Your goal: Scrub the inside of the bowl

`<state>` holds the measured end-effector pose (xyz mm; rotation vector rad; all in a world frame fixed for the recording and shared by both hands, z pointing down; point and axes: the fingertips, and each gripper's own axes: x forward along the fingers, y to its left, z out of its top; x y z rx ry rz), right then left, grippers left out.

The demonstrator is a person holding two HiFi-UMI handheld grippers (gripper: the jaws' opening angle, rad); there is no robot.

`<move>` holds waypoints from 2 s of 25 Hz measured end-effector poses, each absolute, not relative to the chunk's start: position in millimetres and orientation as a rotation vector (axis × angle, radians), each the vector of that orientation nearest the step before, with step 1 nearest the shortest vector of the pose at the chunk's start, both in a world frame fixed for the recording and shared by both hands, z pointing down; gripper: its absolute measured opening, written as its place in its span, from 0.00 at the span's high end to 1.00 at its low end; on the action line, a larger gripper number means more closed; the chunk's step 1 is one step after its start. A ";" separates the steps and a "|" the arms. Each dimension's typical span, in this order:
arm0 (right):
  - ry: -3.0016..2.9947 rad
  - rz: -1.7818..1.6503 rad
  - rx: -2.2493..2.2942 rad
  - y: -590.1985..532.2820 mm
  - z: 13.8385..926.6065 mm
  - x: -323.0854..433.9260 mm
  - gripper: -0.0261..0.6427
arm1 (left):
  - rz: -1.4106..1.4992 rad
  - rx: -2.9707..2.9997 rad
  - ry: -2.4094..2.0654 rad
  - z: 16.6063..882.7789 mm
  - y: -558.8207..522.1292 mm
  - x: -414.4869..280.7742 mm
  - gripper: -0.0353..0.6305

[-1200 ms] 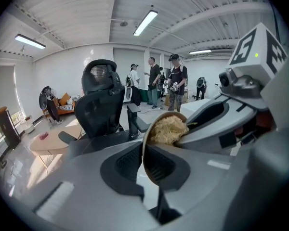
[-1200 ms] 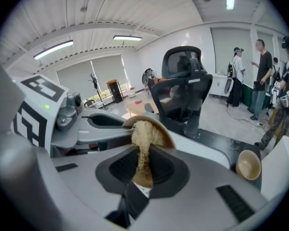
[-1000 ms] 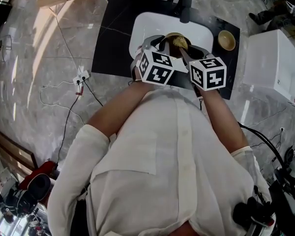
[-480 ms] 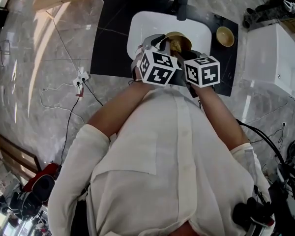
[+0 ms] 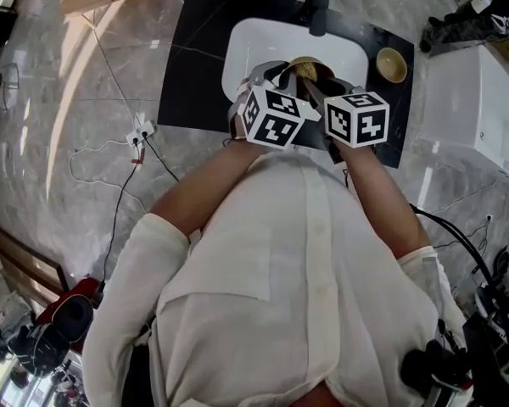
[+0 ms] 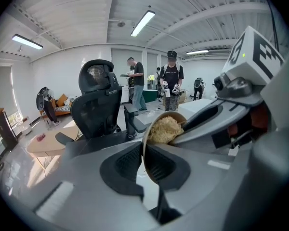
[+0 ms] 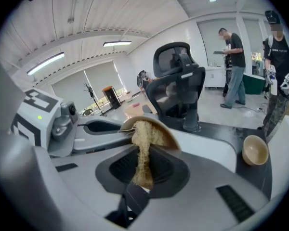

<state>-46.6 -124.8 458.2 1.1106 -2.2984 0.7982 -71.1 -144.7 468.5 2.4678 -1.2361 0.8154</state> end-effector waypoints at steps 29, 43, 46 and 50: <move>-2.777 0.600 0.783 -99.4 357.4 34.1 0.89 | 0.267 2.321 -0.350 436.2 -122.8 -44.0 0.93; -2.871 0.528 0.094 -64.1 319.2 19.5 0.89 | 0.252 2.264 0.175 415.8 -85.6 3.2 0.93; -2.888 0.488 0.029 -52.2 310.2 20.8 0.89 | 0.202 2.227 0.129 415.9 -93.7 4.3 0.93; -2.921 0.425 -0.043 -35.9 301.5 19.7 0.89 | 0.107 2.170 0.127 407.2 -98.6 7.0 0.93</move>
